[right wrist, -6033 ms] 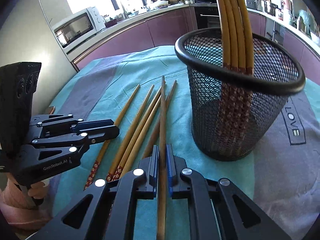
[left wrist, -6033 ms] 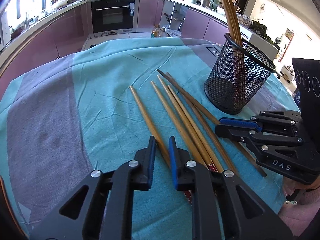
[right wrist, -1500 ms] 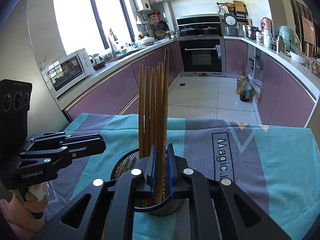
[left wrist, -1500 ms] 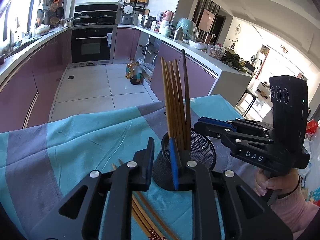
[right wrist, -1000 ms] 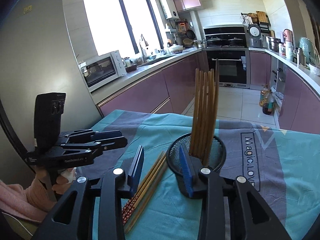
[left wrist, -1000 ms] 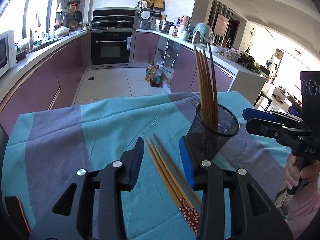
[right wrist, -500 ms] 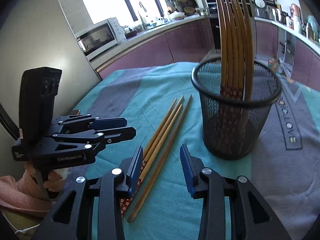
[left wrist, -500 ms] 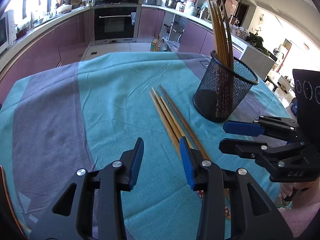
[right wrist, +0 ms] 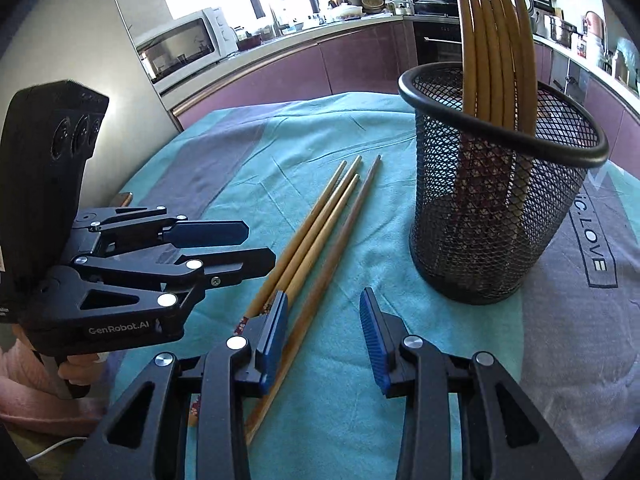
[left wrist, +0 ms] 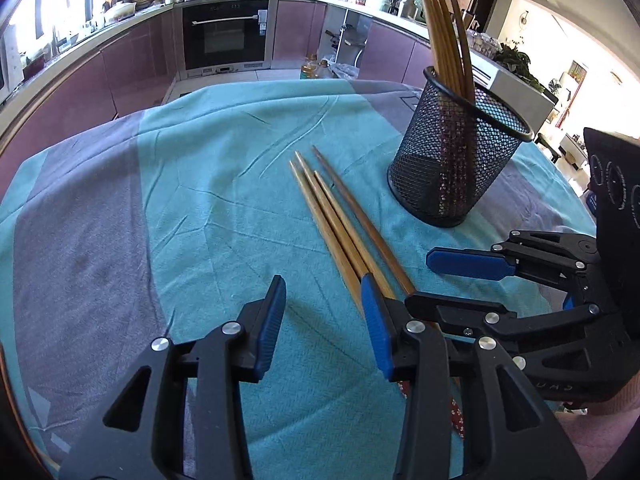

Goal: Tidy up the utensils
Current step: 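Move the left tool back to the pile and grasp a chopstick while the right tool grasps another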

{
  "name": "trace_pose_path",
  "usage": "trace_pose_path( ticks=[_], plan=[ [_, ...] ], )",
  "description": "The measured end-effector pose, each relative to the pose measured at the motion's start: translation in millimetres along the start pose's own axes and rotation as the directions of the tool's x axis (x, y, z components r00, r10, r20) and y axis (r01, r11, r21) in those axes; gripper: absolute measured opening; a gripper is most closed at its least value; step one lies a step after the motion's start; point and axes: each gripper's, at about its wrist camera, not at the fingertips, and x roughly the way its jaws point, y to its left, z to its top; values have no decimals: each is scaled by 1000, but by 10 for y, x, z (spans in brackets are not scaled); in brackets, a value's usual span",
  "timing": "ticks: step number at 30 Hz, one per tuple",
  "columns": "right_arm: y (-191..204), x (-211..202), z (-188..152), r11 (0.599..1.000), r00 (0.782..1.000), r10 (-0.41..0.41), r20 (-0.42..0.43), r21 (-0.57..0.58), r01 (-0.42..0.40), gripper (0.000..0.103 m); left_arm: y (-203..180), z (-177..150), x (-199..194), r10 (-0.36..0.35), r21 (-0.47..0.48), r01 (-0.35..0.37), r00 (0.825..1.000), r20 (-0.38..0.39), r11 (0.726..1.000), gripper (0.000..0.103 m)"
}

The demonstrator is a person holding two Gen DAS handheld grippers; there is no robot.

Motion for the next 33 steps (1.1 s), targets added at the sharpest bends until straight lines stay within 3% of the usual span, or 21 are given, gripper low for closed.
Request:
trace_pose_path(
  ticks=[10, 16, 26, 33],
  plan=[
    [-23, -13, 19, 999, 999, -32, -6, -3, 32, 31, -59, 16, 90, 28, 28, -28, 1000, -4, 999, 39],
    [-9, 4, 44, 998, 998, -57, -14, -6, 57, 31, -108, 10, 108, 62, 53, -61, 998, -13, 997, 33],
    [74, 145, 153, 994, 995, -100, -16, -44, 99, 28, 3, 91, 155, 51, 17, -50, 999, -19, 999, 30],
    [5, 198, 211, 994, 994, -113, 1, -5, 113, 16, 17, 138, 193, 58, 1, -58, 998, -17, 998, 23]
  ],
)
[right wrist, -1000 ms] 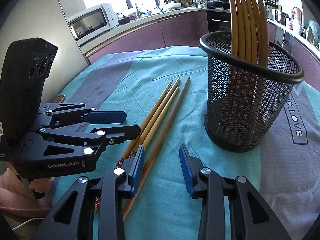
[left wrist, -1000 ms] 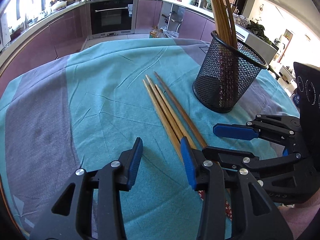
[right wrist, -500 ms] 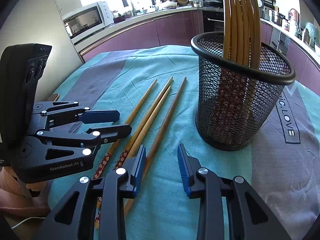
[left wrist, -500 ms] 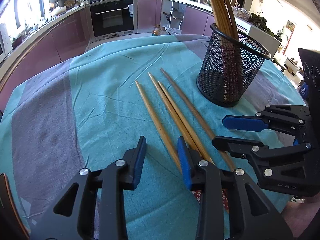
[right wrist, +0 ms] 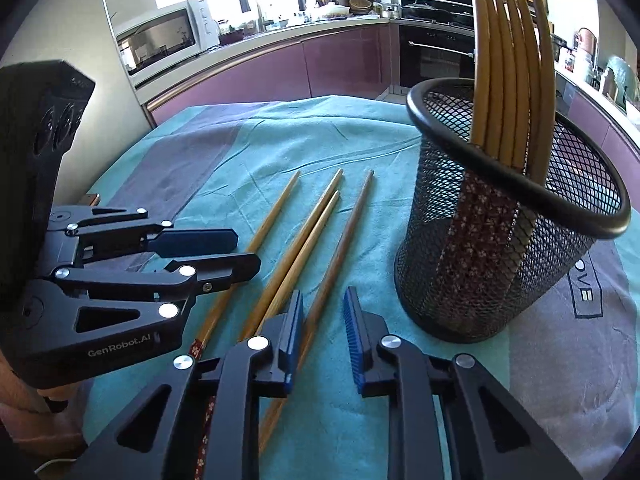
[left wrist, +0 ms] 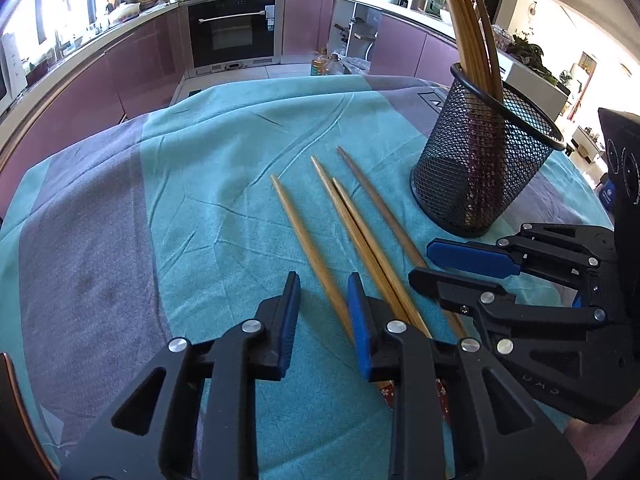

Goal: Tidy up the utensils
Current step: 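Move the left tool back to the pile and grasp a chopstick while the right tool grasps another, then lift the left tool's chopstick upright over the mesh cup while the right tool carries its own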

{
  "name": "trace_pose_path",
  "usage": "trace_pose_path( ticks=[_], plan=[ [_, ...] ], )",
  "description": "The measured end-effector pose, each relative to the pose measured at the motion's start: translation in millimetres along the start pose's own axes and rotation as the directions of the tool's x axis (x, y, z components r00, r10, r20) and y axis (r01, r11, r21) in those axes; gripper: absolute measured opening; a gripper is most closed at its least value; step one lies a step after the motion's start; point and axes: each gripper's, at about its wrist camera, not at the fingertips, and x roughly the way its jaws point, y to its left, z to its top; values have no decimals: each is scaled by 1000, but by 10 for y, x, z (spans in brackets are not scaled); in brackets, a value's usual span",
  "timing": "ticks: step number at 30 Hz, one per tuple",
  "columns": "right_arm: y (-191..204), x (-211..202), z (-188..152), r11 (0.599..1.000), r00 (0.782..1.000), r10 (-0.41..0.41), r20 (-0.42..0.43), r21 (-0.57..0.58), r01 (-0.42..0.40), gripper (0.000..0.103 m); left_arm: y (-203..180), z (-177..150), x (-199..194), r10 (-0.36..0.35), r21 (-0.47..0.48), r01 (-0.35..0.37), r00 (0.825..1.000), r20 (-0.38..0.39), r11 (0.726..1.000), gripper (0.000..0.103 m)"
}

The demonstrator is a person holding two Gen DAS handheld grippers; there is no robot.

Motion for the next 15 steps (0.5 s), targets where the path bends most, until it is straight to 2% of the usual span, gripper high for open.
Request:
trace_pose_path(
  ticks=[3, 7, 11, 15],
  plan=[
    [-38, -6, -5, 999, 1000, 17, 4, 31, -17, 10, -6, -6, 8, -4, -18, 5, 1000, 4, 1000, 15],
    [-116, -26, -30, 994, 999, 51, 16, 93, -53, 7, 13, -45, -6, -13, -45, 13, 1000, 11, 999, 11],
    [-203, -63, -70, 985, 996, 83, 35, 149, -88, 6, 27, -100, -49, -22, -63, 23, 1000, 18, 998, 8],
    [-205, -134, -79, 982, 993, 106, 54, 153, -113, 6, 8, -149, -106, -29, -67, 31, 999, 26, 997, 8]
  ],
)
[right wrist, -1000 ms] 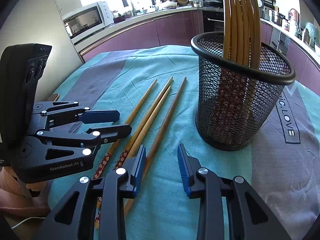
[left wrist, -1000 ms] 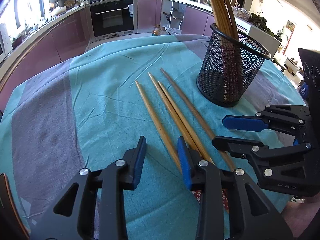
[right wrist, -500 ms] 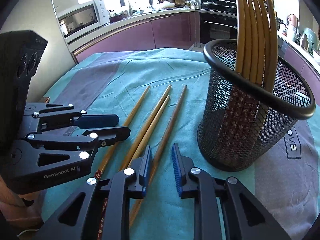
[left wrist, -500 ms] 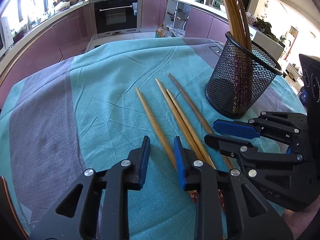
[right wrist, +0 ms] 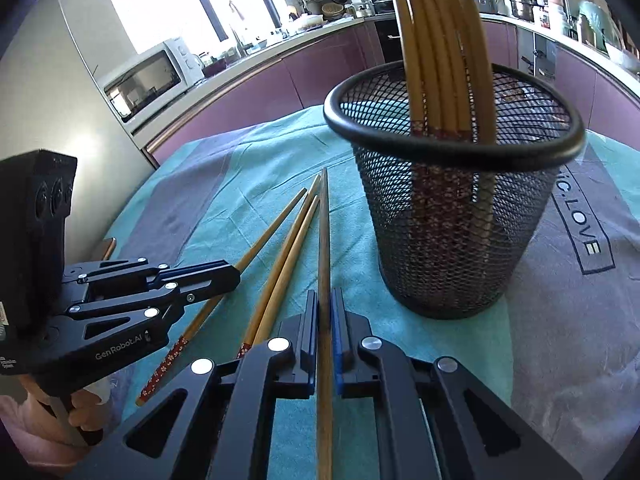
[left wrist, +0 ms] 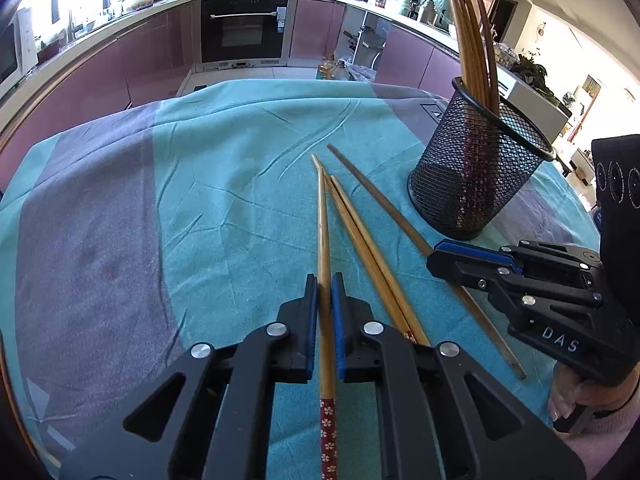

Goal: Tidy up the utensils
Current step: 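Lift the left tool's chopstick upright over the mesh cup while the right tool carries its own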

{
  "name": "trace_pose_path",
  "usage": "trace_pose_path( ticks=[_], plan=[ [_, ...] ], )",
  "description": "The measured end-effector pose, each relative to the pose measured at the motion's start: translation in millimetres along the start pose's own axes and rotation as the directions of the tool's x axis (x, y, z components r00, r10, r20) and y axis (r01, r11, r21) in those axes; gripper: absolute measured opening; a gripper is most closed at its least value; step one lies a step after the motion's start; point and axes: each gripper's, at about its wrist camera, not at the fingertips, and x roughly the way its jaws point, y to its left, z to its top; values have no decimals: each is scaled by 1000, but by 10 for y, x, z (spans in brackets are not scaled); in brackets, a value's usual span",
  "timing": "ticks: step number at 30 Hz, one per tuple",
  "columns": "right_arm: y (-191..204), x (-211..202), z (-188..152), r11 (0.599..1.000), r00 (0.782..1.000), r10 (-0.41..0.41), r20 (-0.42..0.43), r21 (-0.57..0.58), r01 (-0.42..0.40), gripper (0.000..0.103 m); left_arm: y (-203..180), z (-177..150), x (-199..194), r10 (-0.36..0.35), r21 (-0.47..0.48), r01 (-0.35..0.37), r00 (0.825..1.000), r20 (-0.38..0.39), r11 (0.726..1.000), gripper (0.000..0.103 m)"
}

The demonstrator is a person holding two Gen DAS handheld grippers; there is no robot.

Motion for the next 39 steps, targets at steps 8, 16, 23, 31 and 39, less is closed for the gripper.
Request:
trace_pose_path(
  ticks=[8, 16, 23, 31, 39],
  plan=[
    [149, -34, -22, 997, 998, 51, -30, -64, -53, 6, -73, -100, -80, -22, 34, 22, 1000, -3, 999, 8],
    [224, 101, -26, 995, 996, 25, -84, -96, -33, 7, -97, -55, 35, -24, 57, 26, 999, -38, 998, 8],
    [202, 168, 38, 994, 996, 15, -87, -103, -24, 8, -61, 22, 113, -43, 62, 46, 998, -48, 997, 10],
    [166, 27, 73, 994, 998, 43, -43, -95, -47, 6, -33, 51, 42, -49, 48, 50, 998, -34, 998, 8],
    [147, -346, 132, 993, 997, 64, 52, -99, -58, 6, -96, 141, -303, -102, 72, 99, 994, 37, 992, 8]
  ],
)
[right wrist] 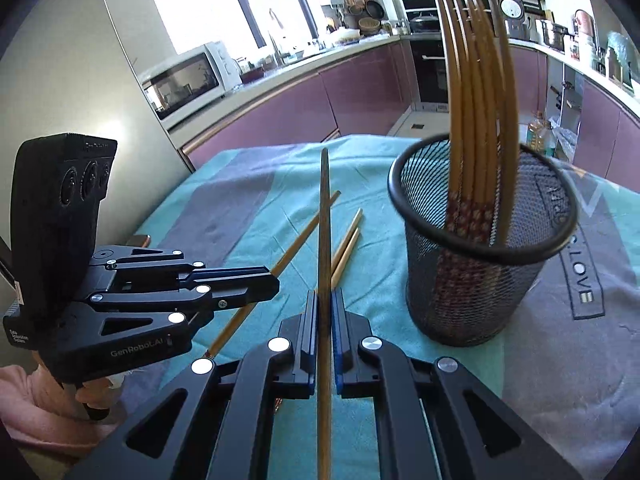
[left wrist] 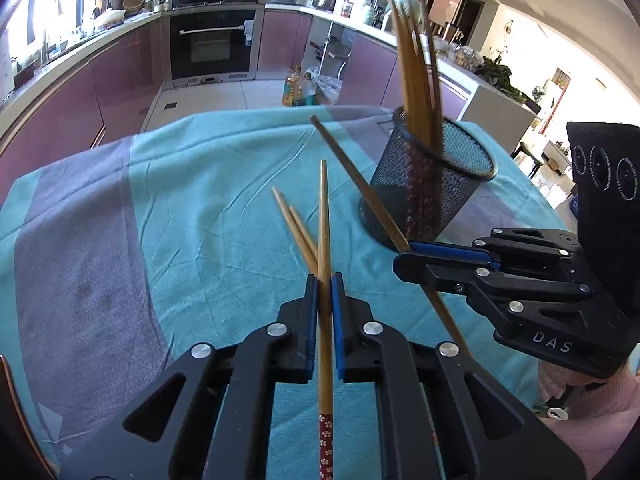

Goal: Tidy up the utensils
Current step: 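Lift the left tool's chopstick upright over the mesh cup while the right tool carries its own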

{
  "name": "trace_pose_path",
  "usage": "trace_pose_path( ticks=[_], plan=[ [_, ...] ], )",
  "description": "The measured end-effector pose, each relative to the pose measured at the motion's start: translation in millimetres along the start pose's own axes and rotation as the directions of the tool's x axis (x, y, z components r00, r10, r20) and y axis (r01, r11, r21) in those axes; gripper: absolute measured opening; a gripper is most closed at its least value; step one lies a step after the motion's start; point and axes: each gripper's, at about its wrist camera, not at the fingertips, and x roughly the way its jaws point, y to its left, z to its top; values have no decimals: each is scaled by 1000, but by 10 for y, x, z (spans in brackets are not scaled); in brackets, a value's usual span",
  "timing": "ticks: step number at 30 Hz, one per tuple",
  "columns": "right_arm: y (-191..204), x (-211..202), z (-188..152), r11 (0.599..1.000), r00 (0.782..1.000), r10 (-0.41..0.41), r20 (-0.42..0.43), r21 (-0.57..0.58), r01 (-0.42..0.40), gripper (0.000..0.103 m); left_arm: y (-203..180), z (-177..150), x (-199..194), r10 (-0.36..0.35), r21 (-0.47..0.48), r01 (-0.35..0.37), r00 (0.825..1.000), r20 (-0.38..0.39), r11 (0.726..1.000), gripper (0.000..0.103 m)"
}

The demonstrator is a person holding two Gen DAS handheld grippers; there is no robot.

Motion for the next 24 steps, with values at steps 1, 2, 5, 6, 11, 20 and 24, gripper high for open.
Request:
trace_pose_path(
  ticks=[1, 2, 5, 6, 11, 20, 24],
  plan=[
    [-9, -46, 6, 1000, 1000, 1, 12, 3, -1, 6, -14, 21, -49, -7, 2, 7, 1000, 11, 1000, 8],
    [-21, -86, 8, 1000, 1000, 3, 21, 6, -3, 6, -27, 41, -96, -16, 3, 16, 1000, 21, 1000, 8],
    [-49, -209, 30, 1000, 999, 5, 54, 11, -5, 6, -57, 87, -226, -36, 10, 35, 998, 50, 999, 8],
    [-58, -253, 39, 1000, 998, 4, 66, 13, -5, 6, -66, 108, -272, -45, 9, 45, 997, 58, 999, 7],
    [-90, -418, 79, 1000, 994, 6, 113, 22, -9, 6, -68, 146, -462, -81, 15, 80, 992, 94, 997, 7],
    [-105, -618, 127, 1000, 986, 7, 169, 18, -10, 6, -79, 194, -728, -115, 20, 113, 983, 142, 993, 7],
    [-111, -670, 157, 1000, 983, 4, 186, 17, -7, 6, -90, 209, -827, -126, 23, 123, 979, 164, 992, 7]
  ],
)
